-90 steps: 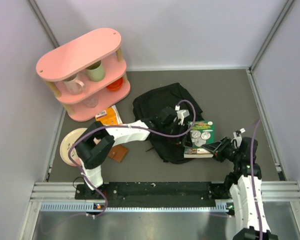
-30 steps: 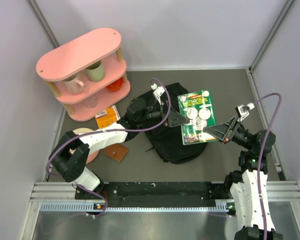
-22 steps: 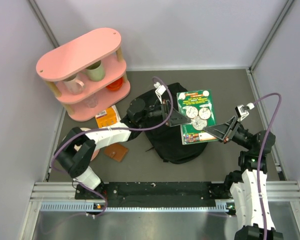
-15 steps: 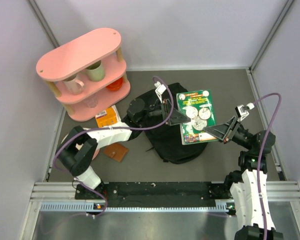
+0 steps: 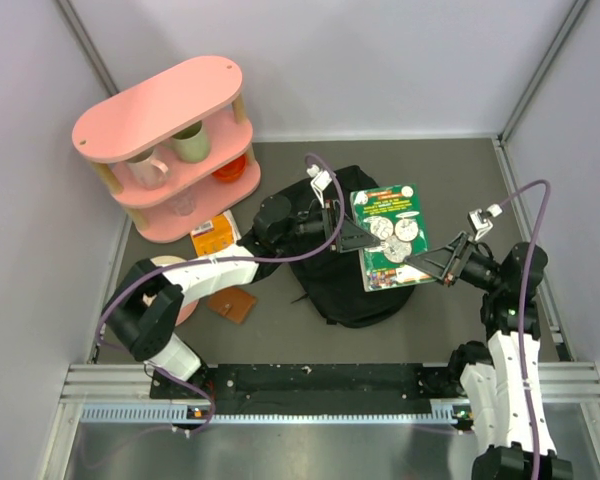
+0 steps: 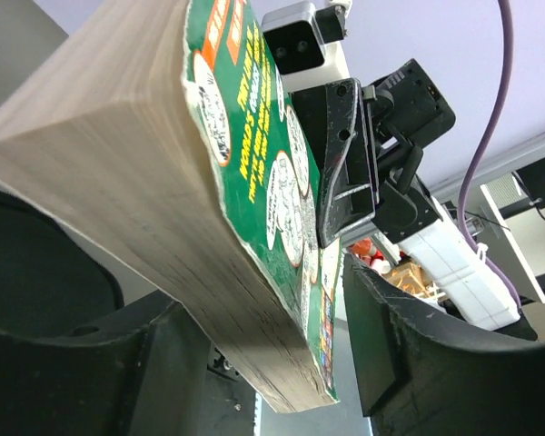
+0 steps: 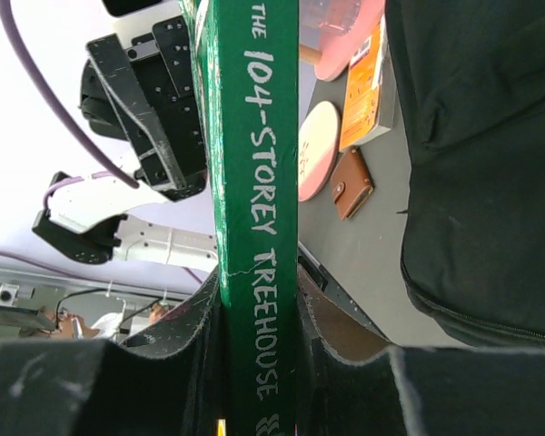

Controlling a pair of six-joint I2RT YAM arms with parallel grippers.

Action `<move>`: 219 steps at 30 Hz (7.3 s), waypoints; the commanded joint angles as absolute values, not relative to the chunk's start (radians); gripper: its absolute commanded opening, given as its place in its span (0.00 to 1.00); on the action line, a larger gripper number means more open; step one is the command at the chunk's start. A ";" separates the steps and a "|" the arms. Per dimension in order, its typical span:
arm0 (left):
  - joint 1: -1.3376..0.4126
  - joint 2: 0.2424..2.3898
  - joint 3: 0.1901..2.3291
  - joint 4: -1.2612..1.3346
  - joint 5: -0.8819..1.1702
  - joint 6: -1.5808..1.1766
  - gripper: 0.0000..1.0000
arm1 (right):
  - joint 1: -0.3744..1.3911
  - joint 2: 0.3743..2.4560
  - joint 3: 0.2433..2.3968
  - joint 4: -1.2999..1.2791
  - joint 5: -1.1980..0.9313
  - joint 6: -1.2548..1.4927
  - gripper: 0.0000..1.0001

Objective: Pack the student bag
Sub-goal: Pick up the book from the center of the board, then place the book in the student bag.

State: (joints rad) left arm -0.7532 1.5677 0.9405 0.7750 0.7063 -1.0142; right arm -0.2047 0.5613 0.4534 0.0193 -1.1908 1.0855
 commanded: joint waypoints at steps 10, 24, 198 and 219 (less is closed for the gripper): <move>-0.749 1.512 1.011 0.788 0.669 -0.956 0.67 | -0.192 0.615 0.529 -0.040 -1.324 0.930 0.00; -0.724 1.531 1.034 0.772 0.663 -0.943 0.72 | -0.150 0.603 0.503 -0.008 -1.341 0.951 0.00; -1.233 1.835 1.470 -0.436 -0.471 -0.229 0.00 | 0.520 0.140 0.859 -0.976 0.676 0.870 0.00; -1.103 1.548 1.542 -0.273 -0.529 -0.282 0.00 | 0.519 0.195 0.638 -0.747 0.109 1.014 0.00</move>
